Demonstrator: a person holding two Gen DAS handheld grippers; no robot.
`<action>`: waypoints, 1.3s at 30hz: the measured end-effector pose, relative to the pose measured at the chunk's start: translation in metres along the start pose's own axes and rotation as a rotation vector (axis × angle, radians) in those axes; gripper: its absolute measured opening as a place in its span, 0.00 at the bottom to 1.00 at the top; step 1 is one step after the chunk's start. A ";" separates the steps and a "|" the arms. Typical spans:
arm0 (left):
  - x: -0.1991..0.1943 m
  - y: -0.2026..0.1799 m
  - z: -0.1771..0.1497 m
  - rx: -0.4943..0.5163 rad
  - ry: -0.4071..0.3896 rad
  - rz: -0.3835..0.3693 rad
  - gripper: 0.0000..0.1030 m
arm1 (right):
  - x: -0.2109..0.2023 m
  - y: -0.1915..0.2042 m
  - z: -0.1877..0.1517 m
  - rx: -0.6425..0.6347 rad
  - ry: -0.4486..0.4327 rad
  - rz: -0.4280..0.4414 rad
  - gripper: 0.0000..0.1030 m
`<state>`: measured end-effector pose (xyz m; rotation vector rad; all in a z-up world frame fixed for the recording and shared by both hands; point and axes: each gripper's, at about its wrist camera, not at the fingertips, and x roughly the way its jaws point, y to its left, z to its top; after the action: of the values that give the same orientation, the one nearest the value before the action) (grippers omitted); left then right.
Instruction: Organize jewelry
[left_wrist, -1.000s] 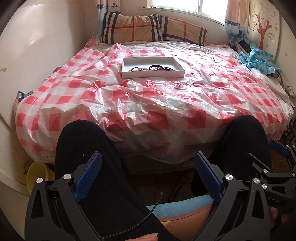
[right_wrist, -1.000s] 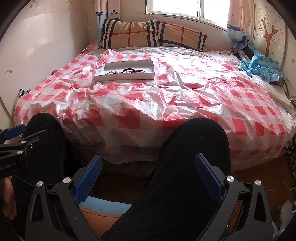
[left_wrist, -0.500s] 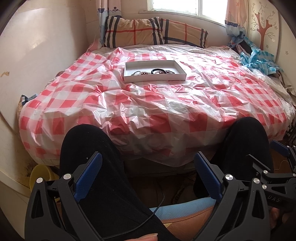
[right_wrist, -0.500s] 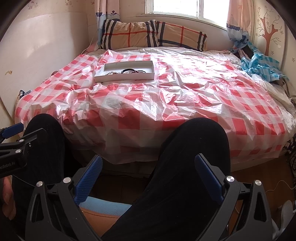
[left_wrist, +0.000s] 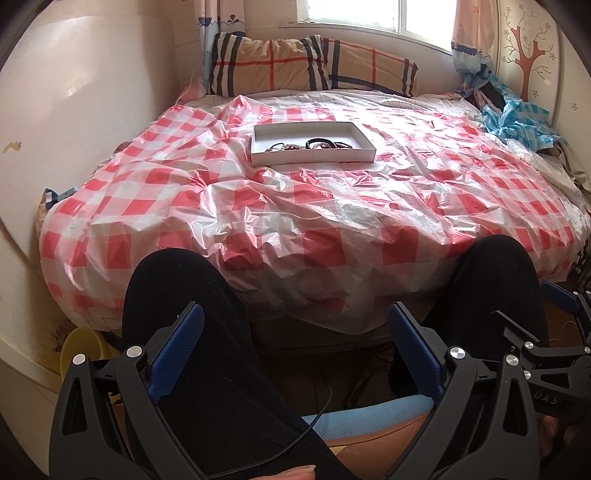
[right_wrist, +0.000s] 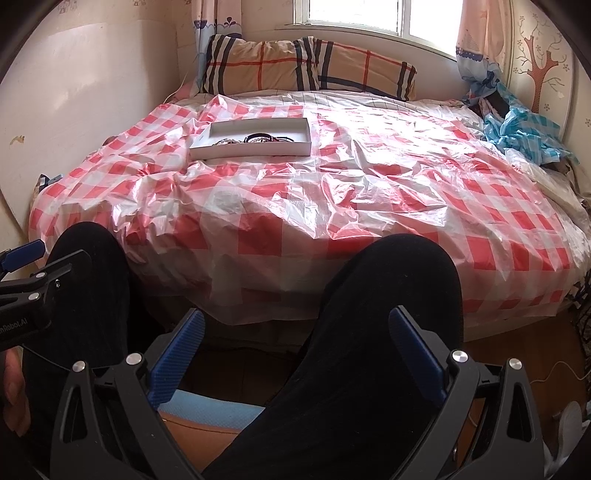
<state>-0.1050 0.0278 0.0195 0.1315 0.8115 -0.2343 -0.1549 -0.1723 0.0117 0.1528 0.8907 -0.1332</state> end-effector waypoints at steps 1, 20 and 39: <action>0.000 0.000 0.000 0.000 0.000 0.000 0.93 | 0.000 0.000 0.000 0.000 0.000 0.000 0.93; 0.001 0.002 0.001 0.001 0.003 0.008 0.93 | 0.001 0.001 0.001 0.000 -0.001 -0.001 0.93; 0.007 0.005 -0.001 0.011 0.012 0.023 0.93 | 0.001 0.002 0.000 0.000 -0.002 -0.001 0.93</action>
<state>-0.0996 0.0316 0.0141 0.1526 0.8206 -0.2169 -0.1538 -0.1703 0.0110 0.1518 0.8887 -0.1342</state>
